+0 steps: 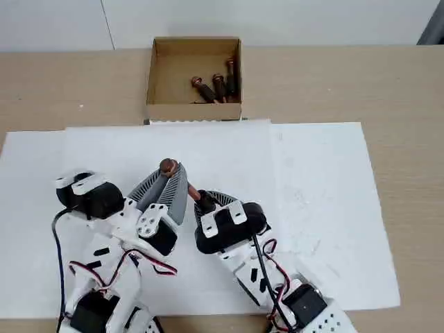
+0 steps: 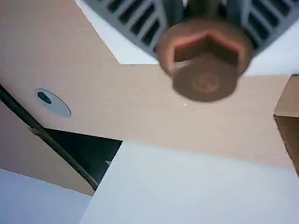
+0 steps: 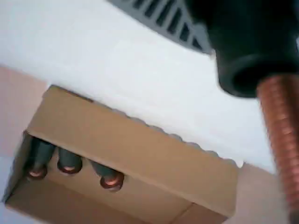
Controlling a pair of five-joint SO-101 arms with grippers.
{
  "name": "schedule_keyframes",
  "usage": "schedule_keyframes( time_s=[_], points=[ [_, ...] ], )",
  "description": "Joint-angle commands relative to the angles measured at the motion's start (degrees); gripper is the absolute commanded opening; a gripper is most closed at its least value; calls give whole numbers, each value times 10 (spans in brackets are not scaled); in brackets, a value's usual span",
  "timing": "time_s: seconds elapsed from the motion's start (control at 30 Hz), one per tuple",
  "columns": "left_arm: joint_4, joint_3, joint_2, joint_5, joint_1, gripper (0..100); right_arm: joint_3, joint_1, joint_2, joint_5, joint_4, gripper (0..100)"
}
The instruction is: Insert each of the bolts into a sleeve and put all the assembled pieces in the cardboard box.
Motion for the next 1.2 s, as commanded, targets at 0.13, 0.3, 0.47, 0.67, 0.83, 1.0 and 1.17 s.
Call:
schedule_keyframes(
  time_s=[0.13, 0.3, 0.47, 0.67, 0.83, 1.0, 1.17],
  points=[
    [-3, 8, -7, 19, 4, 6, 9, -6, -6, 2, -15, 4],
    [-2, 11, -6, 25, 30, 6, 9, -6, -6, 4, -15, 4],
    [-1, 11, -6, 25, 40, 6, 9, -6, -6, 4, -17, 4],
    [34, 11, -6, 22, 44, 6, 9, -6, -6, 4, -17, 4],
    [108, 8, -6, -36, 77, 6, 9, -6, -6, 5, -17, 4],
    [139, 7, -7, -53, 113, 6, 9, -6, -6, 5, -17, 4],
    [136, 9, -6, -55, 121, 8, 9, -6, -6, 5, -17, 4]
  ],
)
